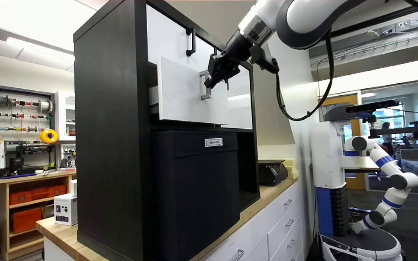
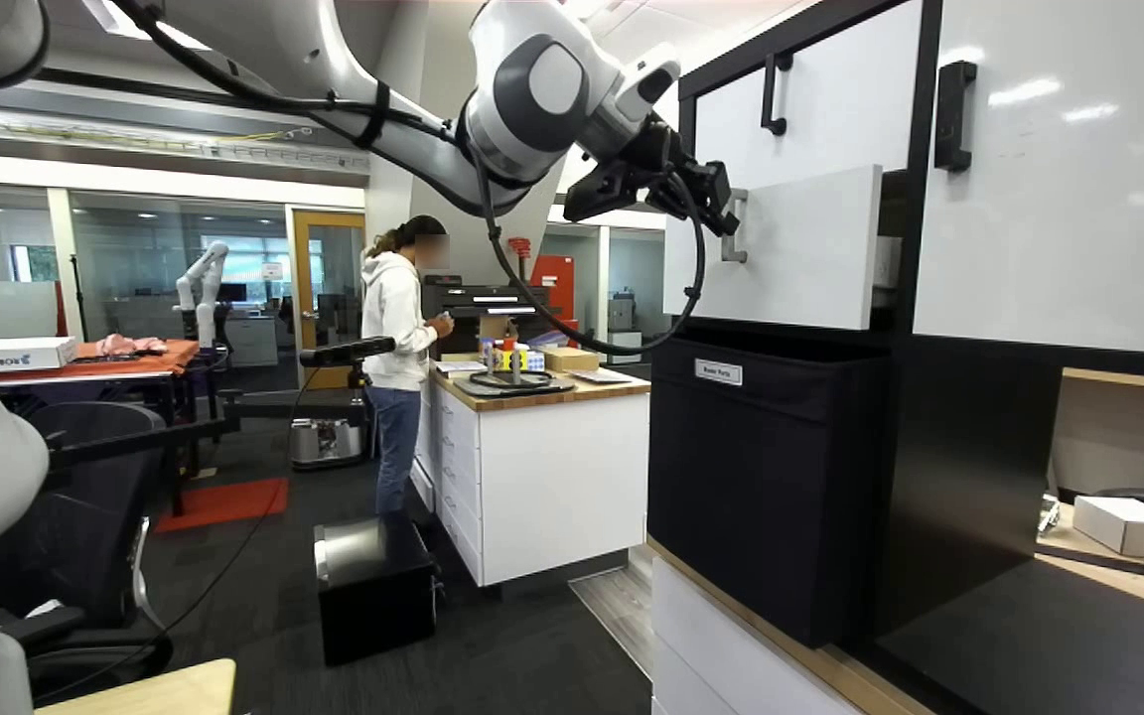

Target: Open the top drawer of the cabinet.

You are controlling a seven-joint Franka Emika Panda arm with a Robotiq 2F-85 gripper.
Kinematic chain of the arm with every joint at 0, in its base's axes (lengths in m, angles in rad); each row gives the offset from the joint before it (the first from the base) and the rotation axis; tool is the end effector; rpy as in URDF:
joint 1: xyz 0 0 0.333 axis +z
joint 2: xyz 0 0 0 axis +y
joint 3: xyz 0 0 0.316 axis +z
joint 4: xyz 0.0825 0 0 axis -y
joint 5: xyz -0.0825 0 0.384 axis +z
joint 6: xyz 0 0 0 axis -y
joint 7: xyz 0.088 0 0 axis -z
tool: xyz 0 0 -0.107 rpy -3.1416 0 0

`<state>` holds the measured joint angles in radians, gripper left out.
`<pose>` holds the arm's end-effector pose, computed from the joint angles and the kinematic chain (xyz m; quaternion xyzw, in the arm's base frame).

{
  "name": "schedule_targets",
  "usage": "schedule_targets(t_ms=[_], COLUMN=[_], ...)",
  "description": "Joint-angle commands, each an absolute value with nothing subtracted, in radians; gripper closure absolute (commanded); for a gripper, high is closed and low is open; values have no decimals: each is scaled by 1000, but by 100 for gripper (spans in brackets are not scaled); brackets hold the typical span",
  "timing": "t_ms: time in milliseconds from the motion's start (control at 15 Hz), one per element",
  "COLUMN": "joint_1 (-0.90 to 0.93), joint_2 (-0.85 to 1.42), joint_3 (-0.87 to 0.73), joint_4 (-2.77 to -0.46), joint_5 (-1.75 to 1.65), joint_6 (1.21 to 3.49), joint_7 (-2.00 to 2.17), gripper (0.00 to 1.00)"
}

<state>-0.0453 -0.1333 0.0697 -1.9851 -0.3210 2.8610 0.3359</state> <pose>0.5677 0.0337 0.6444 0.8711 -0.0204 0.4898 0.0298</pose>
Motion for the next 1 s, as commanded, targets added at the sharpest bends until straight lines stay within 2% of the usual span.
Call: schedule_targets(t_ms=[0,867,933], joint_1=[-79,-117,-166], joint_2=[-272,-584,-601], joint_3=[73,103,148], joint_4=[-2156,-2451,-2465], joint_5=[-388,-411,-340], joint_6=[2855,2787,2794], joint_7=[421,529,476], gripper=[92,92,92])
